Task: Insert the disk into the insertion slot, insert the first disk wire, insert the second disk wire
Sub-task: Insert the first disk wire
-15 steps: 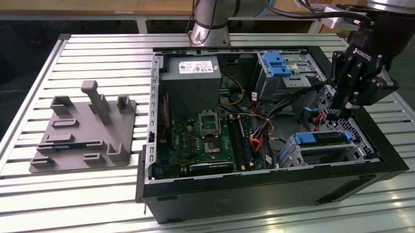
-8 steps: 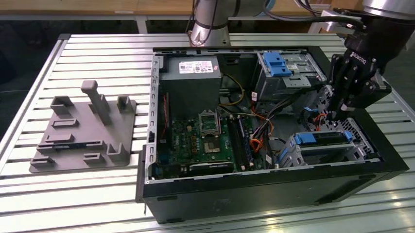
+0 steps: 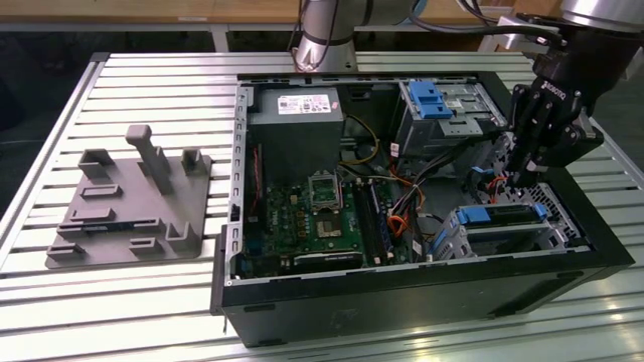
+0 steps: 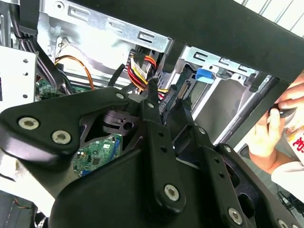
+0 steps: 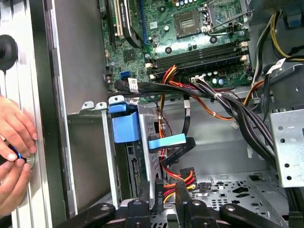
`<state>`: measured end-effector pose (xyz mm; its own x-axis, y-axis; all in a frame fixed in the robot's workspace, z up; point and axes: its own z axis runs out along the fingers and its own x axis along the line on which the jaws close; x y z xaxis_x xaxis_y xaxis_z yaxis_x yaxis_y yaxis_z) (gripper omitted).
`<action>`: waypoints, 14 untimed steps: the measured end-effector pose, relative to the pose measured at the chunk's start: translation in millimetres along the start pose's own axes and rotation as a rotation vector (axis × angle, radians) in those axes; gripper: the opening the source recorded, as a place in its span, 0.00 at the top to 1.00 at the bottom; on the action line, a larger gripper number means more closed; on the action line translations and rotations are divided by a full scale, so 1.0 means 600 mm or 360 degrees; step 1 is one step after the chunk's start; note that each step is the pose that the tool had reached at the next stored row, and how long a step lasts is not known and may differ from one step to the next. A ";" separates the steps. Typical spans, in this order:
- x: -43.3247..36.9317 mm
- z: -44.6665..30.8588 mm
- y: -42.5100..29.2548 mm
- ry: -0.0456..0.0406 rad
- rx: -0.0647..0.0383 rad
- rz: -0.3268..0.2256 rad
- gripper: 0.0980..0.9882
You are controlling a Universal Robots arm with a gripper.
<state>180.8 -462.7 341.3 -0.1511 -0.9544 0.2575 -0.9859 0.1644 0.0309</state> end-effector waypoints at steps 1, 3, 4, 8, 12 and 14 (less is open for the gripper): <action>0.000 0.000 0.000 0.0000 0.0001 -0.0003 0.71; 0.000 0.000 0.000 -0.0003 0.0007 -0.0025 0.71; 0.000 0.000 0.000 -0.0007 0.0012 -0.0037 0.71; 0.000 0.001 0.000 -0.0009 0.0020 -0.0060 0.71; 0.000 0.003 0.000 -0.0009 0.0020 -0.0061 0.71; 0.000 0.004 0.000 -0.0010 0.0020 -0.0061 0.71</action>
<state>180.7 -463.1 339.2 -0.1138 -0.9615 0.2501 -0.9918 0.1248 0.0284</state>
